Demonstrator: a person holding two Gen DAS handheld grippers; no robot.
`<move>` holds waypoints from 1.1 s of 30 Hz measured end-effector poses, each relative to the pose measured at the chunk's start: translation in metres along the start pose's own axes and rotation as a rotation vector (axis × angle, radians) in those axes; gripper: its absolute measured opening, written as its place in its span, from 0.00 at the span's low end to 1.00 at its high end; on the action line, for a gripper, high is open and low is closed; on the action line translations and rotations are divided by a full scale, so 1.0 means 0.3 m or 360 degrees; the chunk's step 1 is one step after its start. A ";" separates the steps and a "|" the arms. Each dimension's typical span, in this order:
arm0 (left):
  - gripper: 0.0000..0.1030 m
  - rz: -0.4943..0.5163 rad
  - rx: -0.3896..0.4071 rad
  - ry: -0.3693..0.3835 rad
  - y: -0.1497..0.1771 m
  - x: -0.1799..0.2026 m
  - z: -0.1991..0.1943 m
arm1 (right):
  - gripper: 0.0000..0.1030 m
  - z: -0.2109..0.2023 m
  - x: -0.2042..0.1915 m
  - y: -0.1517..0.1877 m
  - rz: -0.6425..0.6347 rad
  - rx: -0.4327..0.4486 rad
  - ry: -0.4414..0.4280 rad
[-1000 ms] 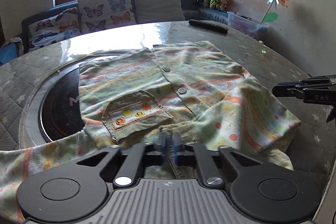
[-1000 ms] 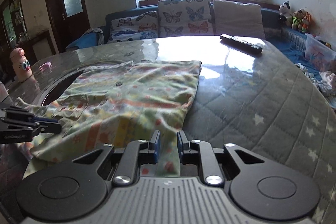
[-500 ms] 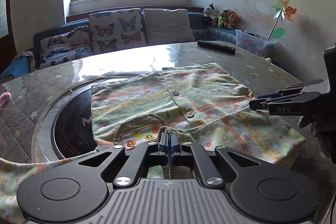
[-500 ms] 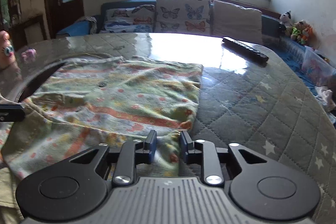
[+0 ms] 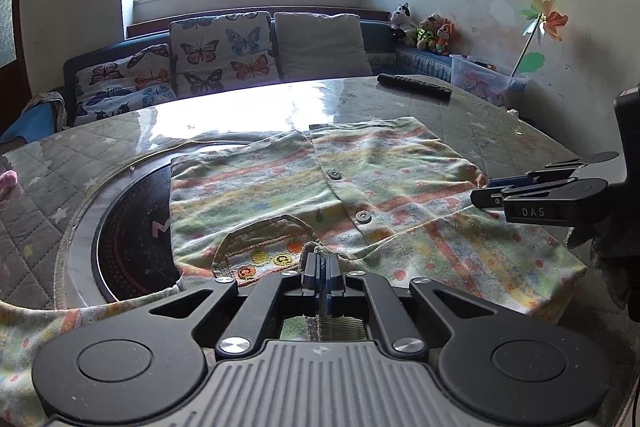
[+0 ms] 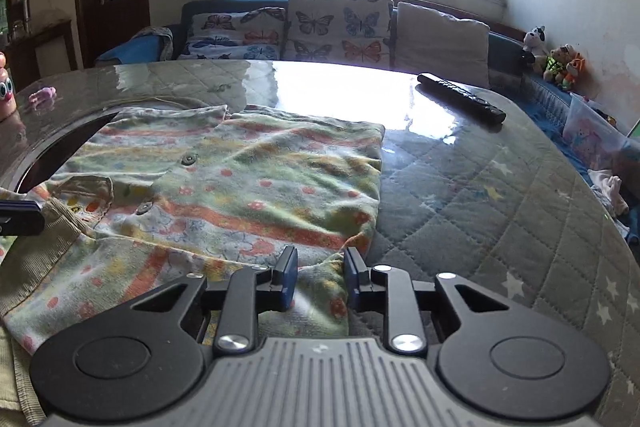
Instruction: Fold clothes
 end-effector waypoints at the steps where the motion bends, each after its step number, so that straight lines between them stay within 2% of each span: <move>1: 0.03 -0.0002 0.0001 -0.0001 -0.001 0.000 -0.001 | 0.16 -0.001 0.004 0.002 0.0011 0.0005 0.0003; 2: 0.03 -0.0003 0.0007 0.0003 -0.003 0.001 -0.004 | 0.15 -0.002 0.007 0.005 0.0022 0.0010 0.0007; 3: 0.03 -0.0005 0.0012 0.0007 -0.005 0.003 -0.007 | 0.07 -0.003 0.011 0.007 0.0032 0.0015 0.0011; 6: 0.03 -0.0008 0.0028 0.0018 -0.013 0.009 -0.019 | 0.05 -0.026 0.029 0.005 0.0059 0.0049 0.0043; 9: 0.03 -0.0011 0.0025 0.0024 -0.014 0.014 -0.014 | 0.05 -0.060 0.058 -0.007 0.0077 0.0093 0.0090; 16: 0.03 -0.0012 -0.0045 -0.0072 0.013 -0.018 0.074 | 0.08 -0.015 0.080 0.021 0.0193 0.0075 0.0027; 20: 0.04 -0.0027 -0.0028 -0.0070 0.007 -0.032 0.048 | 0.08 -0.078 0.105 0.012 0.0217 0.0134 0.0053; 24: 0.04 -0.0047 0.0017 -0.0026 -0.013 -0.007 0.000 | 0.08 -0.135 0.066 0.013 0.0133 0.0165 -0.0042; 27: 0.04 -0.0034 0.0028 0.0061 -0.019 0.043 -0.019 | 0.08 -0.124 0.019 0.031 0.0062 0.0143 -0.0094; 30: 0.05 0.0025 -0.0008 0.0156 -0.001 0.099 -0.010 | 0.08 -0.091 0.003 0.062 0.0038 0.0100 -0.0076; 33: 0.06 0.0074 -0.0064 0.0158 0.028 0.115 0.028 | 0.08 -0.094 0.020 0.088 0.0058 0.0089 -0.0060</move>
Point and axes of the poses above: each gripper's, at about its wrist camera, not at the fingertips, and z roughly the way its jaws point, x to its right, y to its underside, the point moved 7 cm from there along z, roughly the way its jaws point, and after that the axes turned 10 degrees about -z, right-handed, at the moved point
